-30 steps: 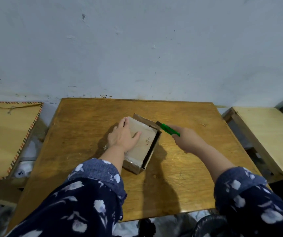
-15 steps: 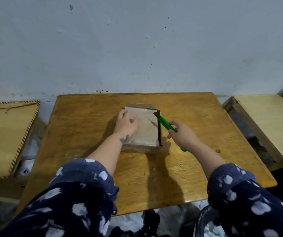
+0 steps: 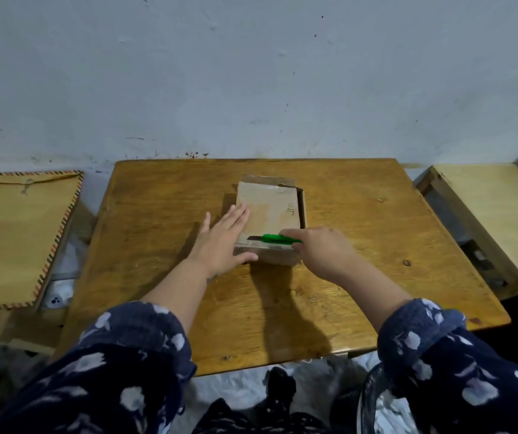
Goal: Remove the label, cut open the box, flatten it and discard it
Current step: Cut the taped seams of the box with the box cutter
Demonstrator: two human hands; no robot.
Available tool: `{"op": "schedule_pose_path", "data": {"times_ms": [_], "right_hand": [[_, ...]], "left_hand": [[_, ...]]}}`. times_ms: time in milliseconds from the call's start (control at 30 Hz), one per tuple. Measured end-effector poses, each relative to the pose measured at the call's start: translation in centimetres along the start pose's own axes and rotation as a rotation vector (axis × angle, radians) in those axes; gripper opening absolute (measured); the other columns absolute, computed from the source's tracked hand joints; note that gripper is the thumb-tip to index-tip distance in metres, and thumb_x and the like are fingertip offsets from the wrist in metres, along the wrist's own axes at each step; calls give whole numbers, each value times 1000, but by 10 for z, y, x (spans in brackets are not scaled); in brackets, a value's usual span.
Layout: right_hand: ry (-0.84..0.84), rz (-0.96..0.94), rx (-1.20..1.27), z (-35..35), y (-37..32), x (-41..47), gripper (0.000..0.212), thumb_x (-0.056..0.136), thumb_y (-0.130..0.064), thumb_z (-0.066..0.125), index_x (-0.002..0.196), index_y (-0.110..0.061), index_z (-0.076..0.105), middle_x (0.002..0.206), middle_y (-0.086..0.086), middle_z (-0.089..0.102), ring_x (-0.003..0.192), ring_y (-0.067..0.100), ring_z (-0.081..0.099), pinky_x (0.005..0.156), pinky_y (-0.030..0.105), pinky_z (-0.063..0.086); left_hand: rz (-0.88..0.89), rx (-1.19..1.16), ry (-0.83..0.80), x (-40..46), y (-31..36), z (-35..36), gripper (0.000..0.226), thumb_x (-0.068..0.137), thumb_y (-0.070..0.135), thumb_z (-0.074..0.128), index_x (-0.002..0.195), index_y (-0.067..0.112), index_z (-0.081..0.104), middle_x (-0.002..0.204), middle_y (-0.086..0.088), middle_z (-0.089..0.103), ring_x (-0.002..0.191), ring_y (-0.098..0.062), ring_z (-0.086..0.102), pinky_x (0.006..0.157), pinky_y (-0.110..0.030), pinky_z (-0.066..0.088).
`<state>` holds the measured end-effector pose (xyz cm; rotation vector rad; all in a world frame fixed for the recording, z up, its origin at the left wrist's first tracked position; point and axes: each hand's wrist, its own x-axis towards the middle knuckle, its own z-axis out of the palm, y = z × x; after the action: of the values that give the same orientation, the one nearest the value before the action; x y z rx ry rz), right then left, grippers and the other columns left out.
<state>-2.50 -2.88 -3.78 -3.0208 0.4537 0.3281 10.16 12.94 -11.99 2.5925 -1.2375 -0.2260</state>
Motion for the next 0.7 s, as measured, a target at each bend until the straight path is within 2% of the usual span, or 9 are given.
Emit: {"op": "schedule_pose_path", "data": {"times_ms": [67, 333, 533, 700], "right_hand": [[9, -21, -36, 1, -5, 0, 41, 102, -26, 33, 141, -36, 38, 129, 7, 61, 115, 27, 56, 94, 40, 39], [48, -107, -156, -7, -21, 6, 45, 100, -22, 43, 142, -35, 37, 120, 4, 64, 109, 23, 59, 84, 37, 40], [2, -121, -225, -23, -28, 10, 46, 100, -19, 42, 142, -35, 37, 122, 6, 62, 111, 25, 57, 88, 38, 40], [-36, -111, -239, -30, -29, 9, 47, 100, -19, 42, 143, -36, 36, 123, 7, 62, 108, 25, 58, 82, 35, 43]], "left_hand": [[6, 18, 7, 0, 0, 1, 98, 84, 61, 54, 152, 23, -4, 160, 8, -9, 147, -11, -5, 117, -51, -5], [3, 6, 8, 3, -3, 2, 98, 84, 49, 63, 153, 21, 0, 161, 7, -5, 147, -12, -3, 118, -50, -4], [11, -2, 3, 4, -4, 3, 105, 79, 57, 63, 153, 20, -1, 161, 7, -5, 147, -12, -4, 118, -49, -5], [17, 0, 6, 6, -6, 5, 106, 79, 59, 63, 153, 21, -2, 161, 7, -6, 147, -11, -4, 119, -50, -4]]}}
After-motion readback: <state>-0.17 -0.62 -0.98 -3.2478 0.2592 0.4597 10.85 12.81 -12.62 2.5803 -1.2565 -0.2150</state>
